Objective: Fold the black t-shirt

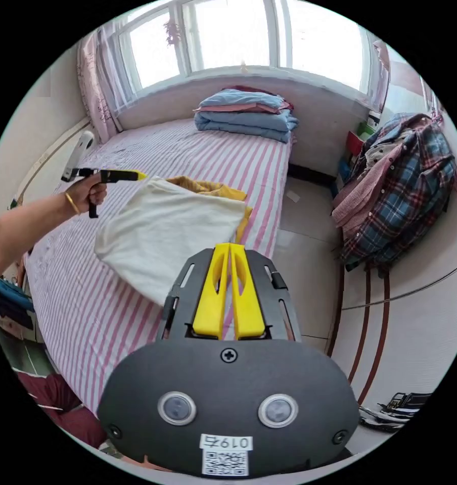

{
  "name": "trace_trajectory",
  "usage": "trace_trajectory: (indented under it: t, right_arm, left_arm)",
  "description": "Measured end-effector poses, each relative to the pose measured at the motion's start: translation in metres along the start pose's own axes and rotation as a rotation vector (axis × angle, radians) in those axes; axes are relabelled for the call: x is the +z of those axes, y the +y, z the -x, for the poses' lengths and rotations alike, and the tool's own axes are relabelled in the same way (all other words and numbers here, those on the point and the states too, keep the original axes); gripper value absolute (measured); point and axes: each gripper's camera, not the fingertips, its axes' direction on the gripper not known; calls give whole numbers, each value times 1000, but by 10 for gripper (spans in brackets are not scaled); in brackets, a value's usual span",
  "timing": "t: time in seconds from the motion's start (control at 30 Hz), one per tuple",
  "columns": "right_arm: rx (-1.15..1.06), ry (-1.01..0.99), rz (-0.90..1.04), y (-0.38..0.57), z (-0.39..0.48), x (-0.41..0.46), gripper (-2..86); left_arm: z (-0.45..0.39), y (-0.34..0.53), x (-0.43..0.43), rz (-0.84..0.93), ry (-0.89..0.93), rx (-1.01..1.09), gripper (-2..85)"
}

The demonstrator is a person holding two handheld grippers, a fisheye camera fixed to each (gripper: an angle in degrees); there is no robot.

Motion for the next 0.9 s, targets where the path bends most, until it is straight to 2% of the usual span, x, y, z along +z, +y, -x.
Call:
trace_trajectory:
  t: [0.13, 0.27, 0.33, 0.4, 0.5, 0.63, 0.67, 0.77, 0.83, 0.9]
  right_arm:
    - [-106, 10, 38, 37, 37, 29, -9]
    - [-106, 80, 129, 62, 60, 69, -9]
    - [-75, 72, -2, 75, 71, 52, -8]
    - [-66, 34, -129, 99, 101, 23, -8]
    - [-115, -11, -197, 143, 161, -4, -9]
    - [-110, -110, -208, 206, 240, -25, -10]
    - [-83, -137, -192, 227, 264, -29, -10]
    - [-48, -172, -43, 270, 322, -27, -10]
    - [-63, -177, 57, 292, 356, -19, -9]
    - [-76, -193, 79, 314, 389, -17, -8]
  left_arm:
    - [-14, 36, -12, -8, -12, 118, 7]
    - [-23, 66, 4, 158, -111, 166, 7]
    - [-27, 92, -25, 60, -162, 164, 7]
    - [-35, 121, -58, -27, -115, 171, 7]
    - [-68, 201, -116, -101, -156, 240, 7]
    - [-115, 350, -192, -143, -56, 192, 7]
    - [-122, 371, -200, -126, -52, 180, 7]
    - [-157, 471, -222, 65, -46, 98, 7]
    - [-167, 531, -234, 238, 0, -51, 7]
    - [-168, 561, -247, 269, 14, -117, 7]
